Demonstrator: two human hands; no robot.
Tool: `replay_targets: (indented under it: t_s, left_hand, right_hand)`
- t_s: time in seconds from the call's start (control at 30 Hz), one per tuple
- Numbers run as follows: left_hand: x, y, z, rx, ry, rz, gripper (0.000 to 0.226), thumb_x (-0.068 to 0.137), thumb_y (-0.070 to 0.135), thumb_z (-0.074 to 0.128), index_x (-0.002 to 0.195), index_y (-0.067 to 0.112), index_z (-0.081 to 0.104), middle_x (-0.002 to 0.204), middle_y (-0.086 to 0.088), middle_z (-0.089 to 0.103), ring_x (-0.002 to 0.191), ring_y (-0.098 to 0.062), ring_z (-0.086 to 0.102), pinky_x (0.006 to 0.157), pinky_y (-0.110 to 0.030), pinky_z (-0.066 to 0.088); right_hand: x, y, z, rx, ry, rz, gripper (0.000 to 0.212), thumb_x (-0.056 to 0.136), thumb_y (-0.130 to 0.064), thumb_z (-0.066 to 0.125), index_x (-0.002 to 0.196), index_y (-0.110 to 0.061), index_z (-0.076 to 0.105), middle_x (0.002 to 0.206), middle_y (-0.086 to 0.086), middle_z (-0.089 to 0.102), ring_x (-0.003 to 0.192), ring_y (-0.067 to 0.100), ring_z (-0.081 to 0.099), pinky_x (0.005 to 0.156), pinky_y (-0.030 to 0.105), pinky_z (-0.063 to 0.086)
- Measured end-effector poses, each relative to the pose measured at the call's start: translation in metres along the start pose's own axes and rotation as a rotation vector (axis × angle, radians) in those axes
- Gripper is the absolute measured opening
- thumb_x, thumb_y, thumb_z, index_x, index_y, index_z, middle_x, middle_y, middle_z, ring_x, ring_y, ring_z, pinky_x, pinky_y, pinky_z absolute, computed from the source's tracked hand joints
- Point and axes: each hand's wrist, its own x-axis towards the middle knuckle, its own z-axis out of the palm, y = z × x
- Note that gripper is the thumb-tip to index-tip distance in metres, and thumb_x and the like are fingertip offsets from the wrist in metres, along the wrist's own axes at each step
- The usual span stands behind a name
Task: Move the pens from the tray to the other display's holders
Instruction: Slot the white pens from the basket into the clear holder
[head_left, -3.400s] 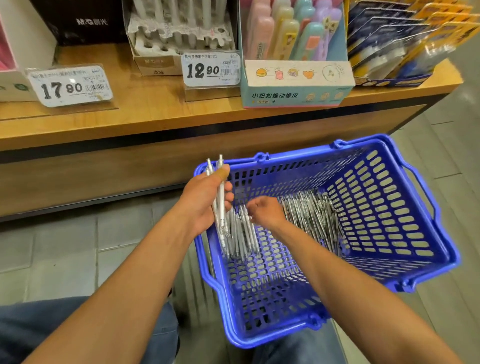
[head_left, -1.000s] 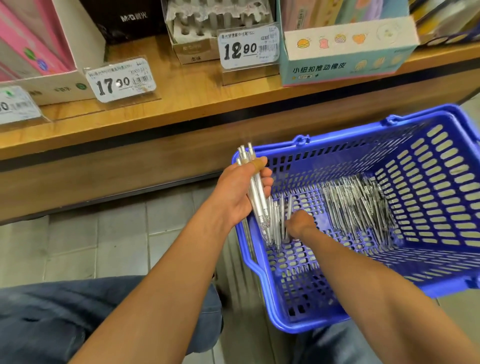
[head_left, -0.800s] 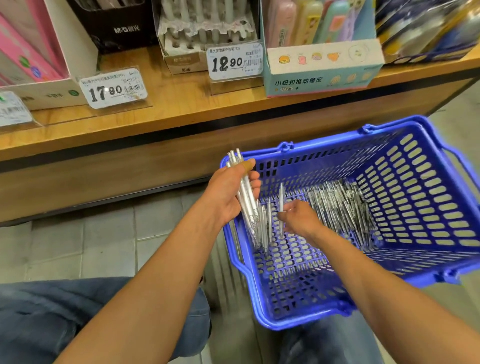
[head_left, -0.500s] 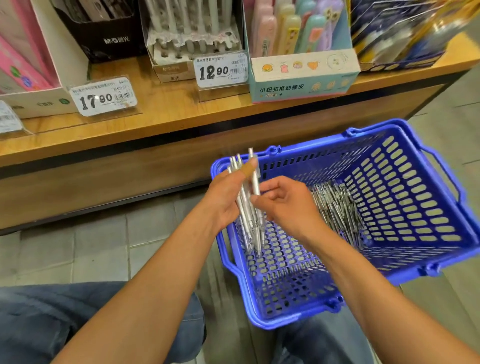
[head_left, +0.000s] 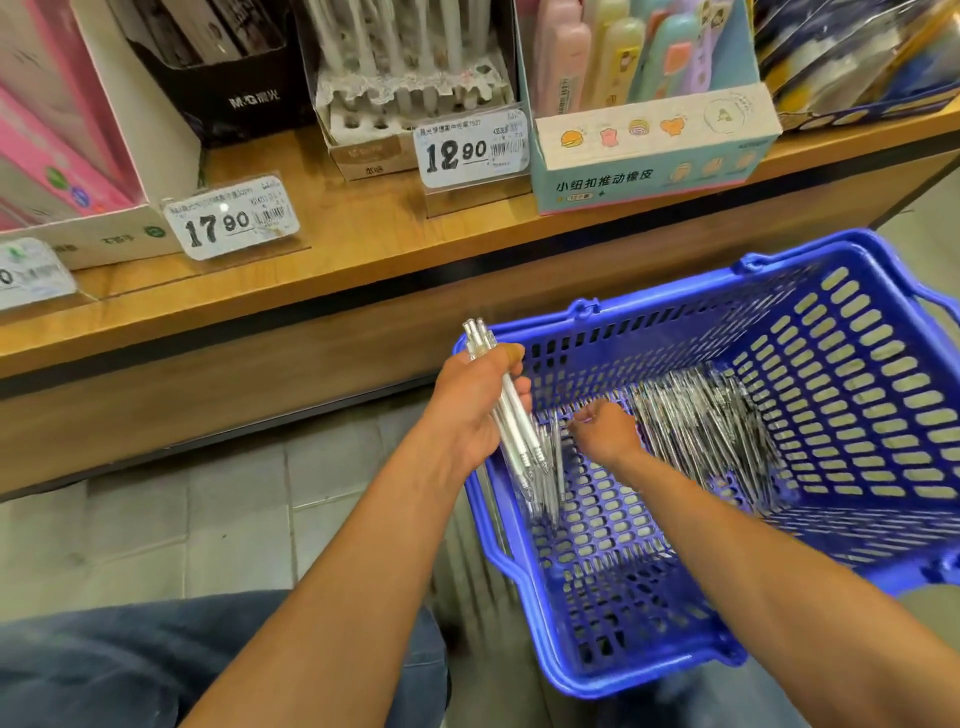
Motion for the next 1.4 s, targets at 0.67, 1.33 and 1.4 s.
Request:
replay_targets:
  t_s: [0.67, 1.33, 1.4]
  left_hand:
    - [-0.007, 0.003, 0.007, -0.001, 0.012, -0.019, 0.004, 0.095, 0.005, 0.059, 0.092, 0.006, 0.060, 0.067, -0.004, 0.057, 0.048, -0.011, 0.058, 0.049, -0.023, 0.050]
    - [-0.012, -0.002, 0.008, -0.095, -0.072, -0.002, 0.016, 0.089, 0.010, 0.072, 0.093, 0.008, 0.057, 0.069, -0.003, 0.056, 0.048, -0.012, 0.055, 0.045, -0.024, 0.047]
    - [-0.008, -0.001, 0.006, -0.119, -0.038, -0.012, 0.012, 0.090, 0.005, 0.068, 0.086, 0.008, 0.056, 0.063, -0.003, 0.052, 0.049, -0.012, 0.049, 0.044, -0.024, 0.045]
  right_hand:
    - [0.008, 0.016, 0.030, -0.085, -0.249, 0.133, 0.032, 0.095, -0.012, 0.054, 0.064, -0.003, 0.052, 0.052, 0.008, 0.055, 0.040, 0.015, 0.056, 0.043, 0.022, 0.045]
    - [-0.122, -0.073, -0.045, 0.273, -0.076, -0.600, 0.026, 0.077, -0.041, 0.075, 0.092, -0.026, 0.061, 0.061, -0.004, 0.062, 0.048, 0.005, 0.054, 0.053, 0.022, 0.045]
    - [-0.104, -0.065, -0.045, 0.435, -0.069, -0.528, 0.022, 0.081, -0.044, 0.070, 0.087, -0.023, 0.063, 0.060, 0.000, 0.063, 0.046, 0.012, 0.057, 0.048, 0.021, 0.045]
